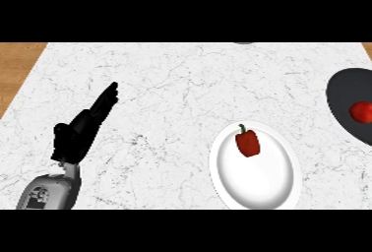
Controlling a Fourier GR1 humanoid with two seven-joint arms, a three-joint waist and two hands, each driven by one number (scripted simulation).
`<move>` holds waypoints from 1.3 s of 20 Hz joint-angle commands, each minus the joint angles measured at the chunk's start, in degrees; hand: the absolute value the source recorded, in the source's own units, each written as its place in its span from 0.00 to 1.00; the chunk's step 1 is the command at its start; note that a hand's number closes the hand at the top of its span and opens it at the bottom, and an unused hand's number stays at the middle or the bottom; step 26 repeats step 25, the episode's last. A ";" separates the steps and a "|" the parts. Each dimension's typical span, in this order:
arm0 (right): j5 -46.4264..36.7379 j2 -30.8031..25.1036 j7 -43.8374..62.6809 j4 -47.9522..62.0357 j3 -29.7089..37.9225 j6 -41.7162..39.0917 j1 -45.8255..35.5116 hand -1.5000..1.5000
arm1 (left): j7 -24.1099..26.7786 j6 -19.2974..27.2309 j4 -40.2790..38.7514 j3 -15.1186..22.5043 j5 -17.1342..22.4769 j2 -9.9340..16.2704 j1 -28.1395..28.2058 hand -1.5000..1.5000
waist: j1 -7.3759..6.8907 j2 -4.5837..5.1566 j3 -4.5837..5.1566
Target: Pick the tomato from the plate and place it in the pan
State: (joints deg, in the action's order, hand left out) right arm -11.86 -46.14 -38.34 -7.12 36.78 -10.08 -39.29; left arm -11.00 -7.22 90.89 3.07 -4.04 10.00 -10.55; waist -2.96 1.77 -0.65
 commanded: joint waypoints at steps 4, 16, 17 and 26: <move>2.65 -0.54 -11.01 -0.96 2.49 -8.37 7.24 0.00 | -1.12 0.05 1.62 -0.47 0.30 0.24 1.34 0.50 | 0.29 -0.35 -0.07; 4.27 -1.06 -18.87 -3.01 3.20 -16.75 17.17 0.00 | -1.71 0.53 2.20 -0.37 -0.32 -0.32 1.33 0.50 | 1.48 -0.95 0.05; 3.77 2.07 -20.91 -3.15 2.55 -14.74 18.78 0.00 | -2.80 -0.17 1.44 -1.74 0.95 0.35 0.32 0.50 | 1.68 -0.98 0.11; 5.04 1.83 -22.91 -5.07 3.14 -13.96 21.74 0.00 | -1.32 -0.71 -0.38 -2.31 0.51 0.93 0.28 0.50 | 2.11 -1.05 0.17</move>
